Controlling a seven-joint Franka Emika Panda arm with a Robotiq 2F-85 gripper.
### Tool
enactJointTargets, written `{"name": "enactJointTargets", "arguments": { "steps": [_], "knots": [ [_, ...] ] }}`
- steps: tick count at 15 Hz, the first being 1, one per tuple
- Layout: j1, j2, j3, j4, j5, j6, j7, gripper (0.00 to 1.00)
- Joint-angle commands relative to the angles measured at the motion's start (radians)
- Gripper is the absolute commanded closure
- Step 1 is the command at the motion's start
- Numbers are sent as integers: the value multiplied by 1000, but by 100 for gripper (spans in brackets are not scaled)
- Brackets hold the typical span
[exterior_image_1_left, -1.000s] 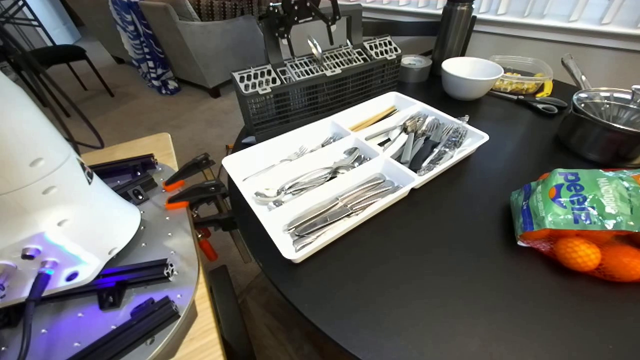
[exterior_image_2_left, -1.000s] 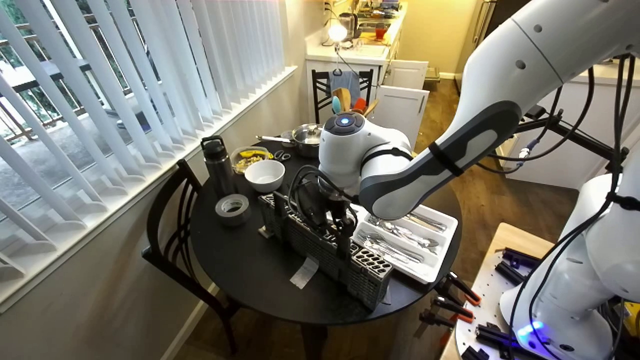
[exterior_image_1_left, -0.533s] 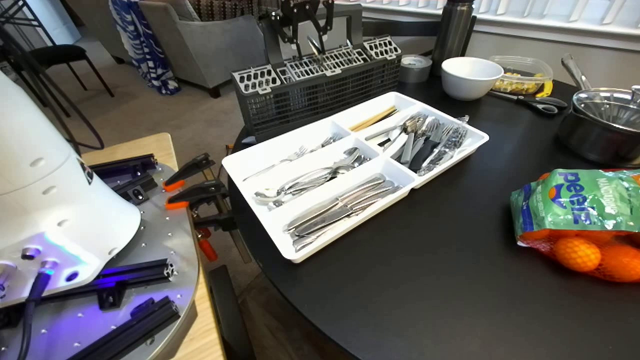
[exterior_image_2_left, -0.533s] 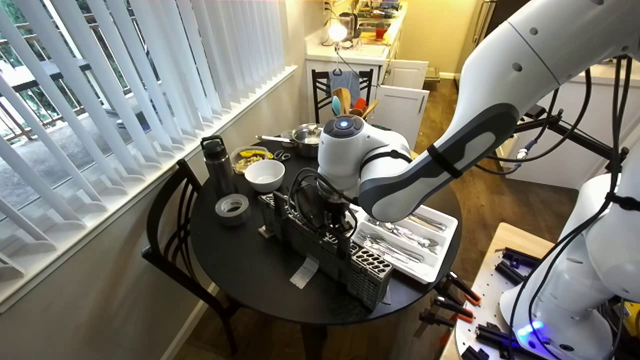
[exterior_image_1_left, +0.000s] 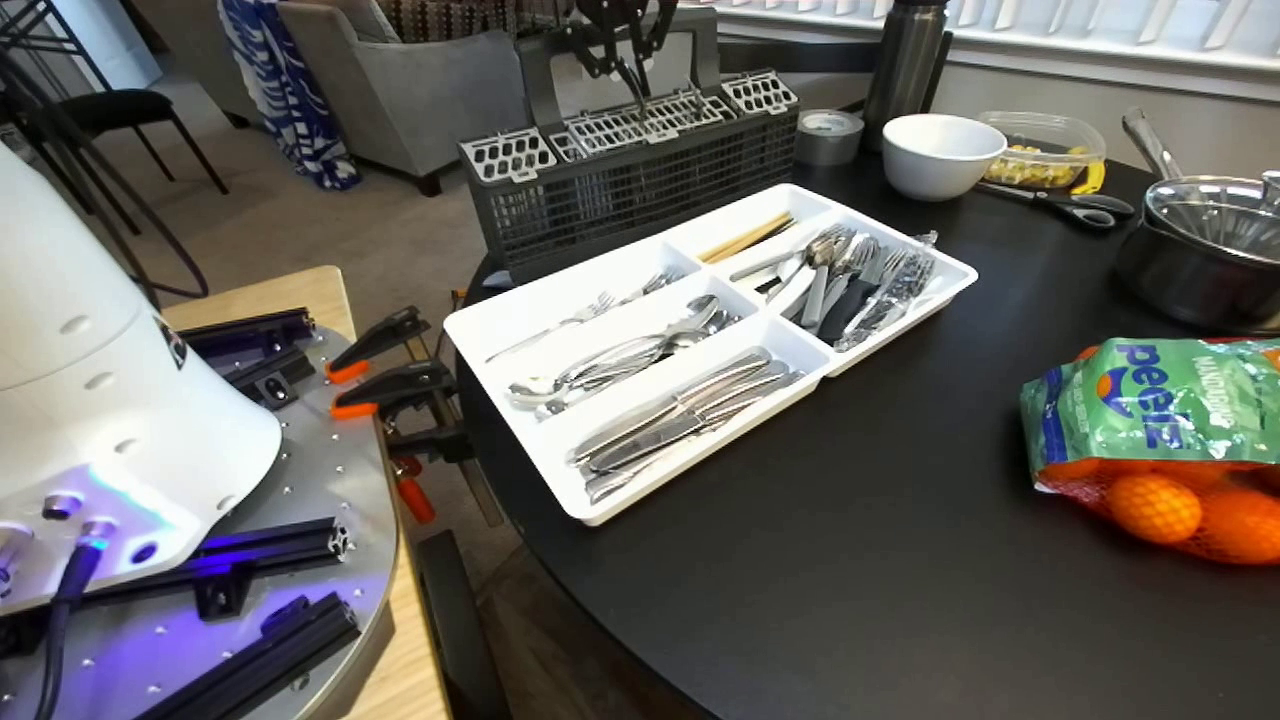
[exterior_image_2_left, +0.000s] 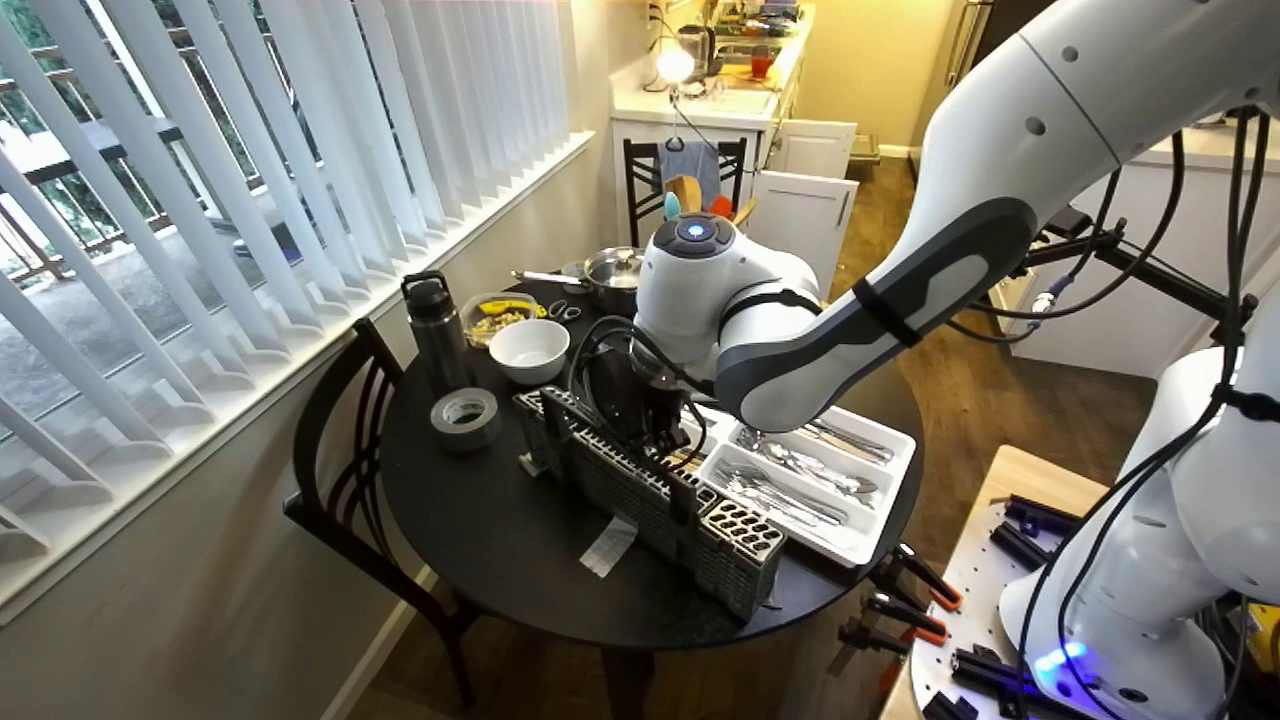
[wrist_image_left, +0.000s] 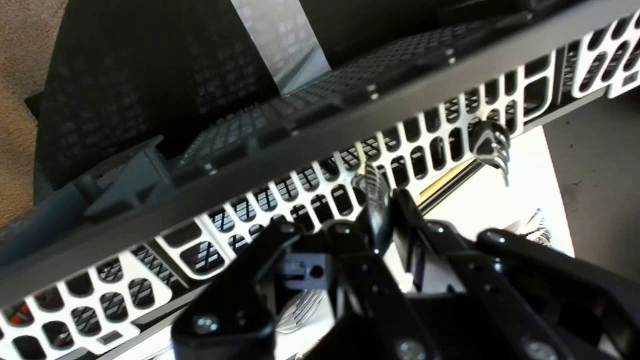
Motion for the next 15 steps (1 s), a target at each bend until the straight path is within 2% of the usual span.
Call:
{"name": "enactJointTargets", "arguments": {
  "steps": [1, 8, 15],
  "knots": [
    [8, -45, -8, -35, -16, 42, -3, 97],
    [-3, -143, 2, -59, -88, 43, 33, 97],
    [-33, -283, 25, -91, -5, -7, 9, 97]
  ]
}}
